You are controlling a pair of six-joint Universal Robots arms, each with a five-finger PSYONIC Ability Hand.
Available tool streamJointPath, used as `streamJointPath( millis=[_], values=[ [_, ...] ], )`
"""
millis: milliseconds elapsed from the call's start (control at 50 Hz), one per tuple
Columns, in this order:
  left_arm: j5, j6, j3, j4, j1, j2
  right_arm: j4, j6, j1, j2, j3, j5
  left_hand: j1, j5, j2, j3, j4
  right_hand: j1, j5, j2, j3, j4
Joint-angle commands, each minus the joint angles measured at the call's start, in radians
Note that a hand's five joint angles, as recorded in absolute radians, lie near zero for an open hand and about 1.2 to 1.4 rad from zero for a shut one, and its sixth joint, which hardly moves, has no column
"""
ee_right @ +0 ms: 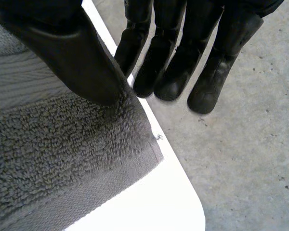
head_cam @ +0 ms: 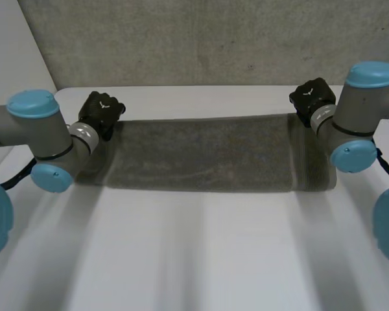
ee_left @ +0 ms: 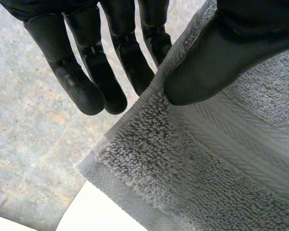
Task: Fold the towel.
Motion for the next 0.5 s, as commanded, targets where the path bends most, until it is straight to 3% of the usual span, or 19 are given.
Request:
streamJointPath(
  millis=[20, 40, 140, 240, 340, 380, 400, 440, 500],
  values=[
    [-0.041, 0.022, 0.067, -0.007, -0.011, -0.058, -0.001, 0.001, 0.010, 0.112, -0.145, 0.005, -0.848, -1.084, -0.949, -0.982, -0.947, -0.760, -0.858, -0.884, -0.883, -0.882],
    [-0.057, 0.022, 0.069, -0.004, -0.017, -0.055, 0.001, 0.004, 0.013, 0.115, -0.157, 0.014, -1.240, -1.476, -1.341, -1.374, -1.340, -1.032, -1.130, -1.155, -1.155, -1.154],
    [-0.108, 0.013, 0.063, -0.004, -0.041, -0.016, 0.008, 0.032, 0.019, 0.099, -0.151, 0.063, -1.235, -1.471, -1.336, -1.369, -1.335, -1.032, -1.130, -1.155, -1.155, -1.154],
    [-0.134, -0.018, 0.001, -0.011, -0.049, 0.092, 0.024, 0.122, 0.041, -0.023, -0.077, 0.071, -1.235, -1.471, -1.336, -1.369, -1.335, -1.032, -1.130, -1.155, -1.155, -1.154],
    [-0.131, -0.096, -0.154, -0.008, -0.041, 0.258, 0.008, 0.145, 0.025, -0.224, 0.199, 0.031, -1.232, -1.468, -1.333, -1.366, -1.332, -1.032, -1.130, -1.155, -1.155, -1.154],
    [-0.125, -0.153, -0.284, -0.007, -0.031, 0.361, -0.034, 0.147, 0.025, -0.364, 0.405, -0.007, -1.232, -1.468, -1.333, -1.366, -1.332, -1.032, -1.130, -1.155, -1.155, -1.154],
    [-0.125, -0.153, -0.284, -0.007, -0.031, 0.362, -0.035, 0.147, 0.025, -0.365, 0.406, -0.008, -1.232, -1.468, -1.333, -1.366, -1.332, -1.032, -1.130, -1.155, -1.155, -1.154],
    [-0.122, -0.200, -0.415, 0.009, -0.023, 0.451, -0.087, 0.151, 0.024, -0.484, 0.617, -0.024, -1.232, -1.468, -1.333, -1.366, -1.332, -1.032, -1.130, -1.155, -1.155, -1.154],
    [-0.111, -0.220, -0.538, 0.022, -0.023, 0.507, -0.116, 0.150, 0.010, -0.550, 0.776, -0.026, -1.232, -1.468, -1.333, -1.366, -1.332, -1.032, -1.130, -1.155, -1.155, -1.154]
  ],
)
